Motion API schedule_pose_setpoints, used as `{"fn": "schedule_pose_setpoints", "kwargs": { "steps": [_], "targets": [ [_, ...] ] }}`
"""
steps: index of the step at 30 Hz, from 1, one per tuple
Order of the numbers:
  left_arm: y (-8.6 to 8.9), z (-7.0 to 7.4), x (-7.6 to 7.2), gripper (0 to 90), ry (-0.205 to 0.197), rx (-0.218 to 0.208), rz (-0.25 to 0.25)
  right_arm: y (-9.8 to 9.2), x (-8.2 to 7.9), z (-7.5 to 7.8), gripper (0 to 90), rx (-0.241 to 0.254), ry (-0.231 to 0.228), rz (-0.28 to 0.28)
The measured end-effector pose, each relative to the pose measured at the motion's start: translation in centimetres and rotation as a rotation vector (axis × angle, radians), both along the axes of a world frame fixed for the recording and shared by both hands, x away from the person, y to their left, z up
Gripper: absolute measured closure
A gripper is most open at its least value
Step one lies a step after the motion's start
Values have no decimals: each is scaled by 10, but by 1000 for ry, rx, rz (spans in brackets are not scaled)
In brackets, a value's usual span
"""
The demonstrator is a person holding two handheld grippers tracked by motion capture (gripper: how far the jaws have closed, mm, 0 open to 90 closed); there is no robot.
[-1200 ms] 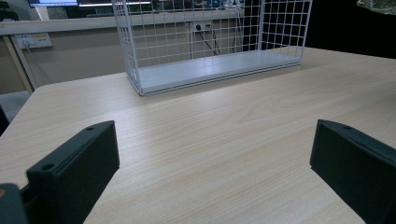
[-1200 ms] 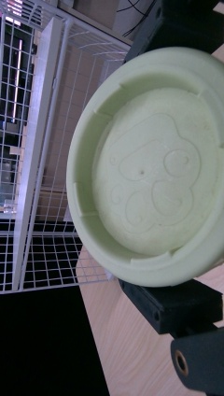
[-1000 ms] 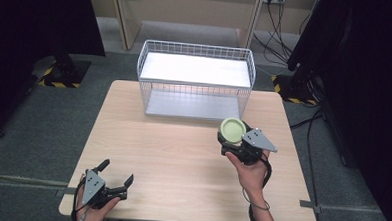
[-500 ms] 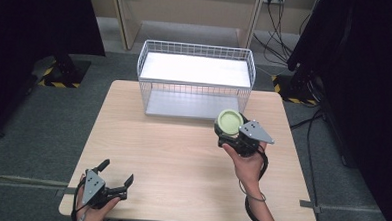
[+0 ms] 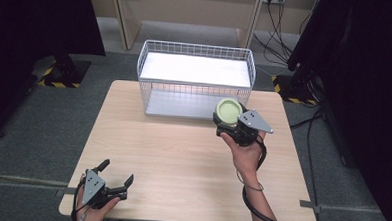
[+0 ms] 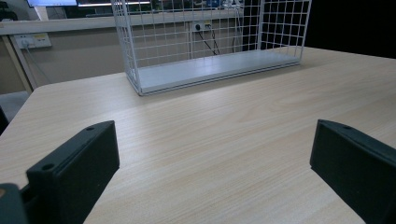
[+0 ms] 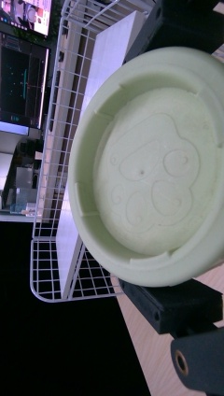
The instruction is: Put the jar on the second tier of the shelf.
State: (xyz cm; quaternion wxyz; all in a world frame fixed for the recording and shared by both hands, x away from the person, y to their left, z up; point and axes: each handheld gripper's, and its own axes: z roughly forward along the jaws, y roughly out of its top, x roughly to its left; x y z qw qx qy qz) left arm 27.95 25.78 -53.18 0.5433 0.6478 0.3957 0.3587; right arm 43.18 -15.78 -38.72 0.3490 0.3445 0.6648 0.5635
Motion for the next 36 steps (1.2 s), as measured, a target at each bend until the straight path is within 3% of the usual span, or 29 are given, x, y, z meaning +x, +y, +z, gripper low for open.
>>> {"fn": "schedule_pose_setpoints", "kwargs": {
  "steps": [36],
  "targets": [
    [0,0,0,9,2,-1,0,18,39,33,115,25,-30,-21]
  ]
}}
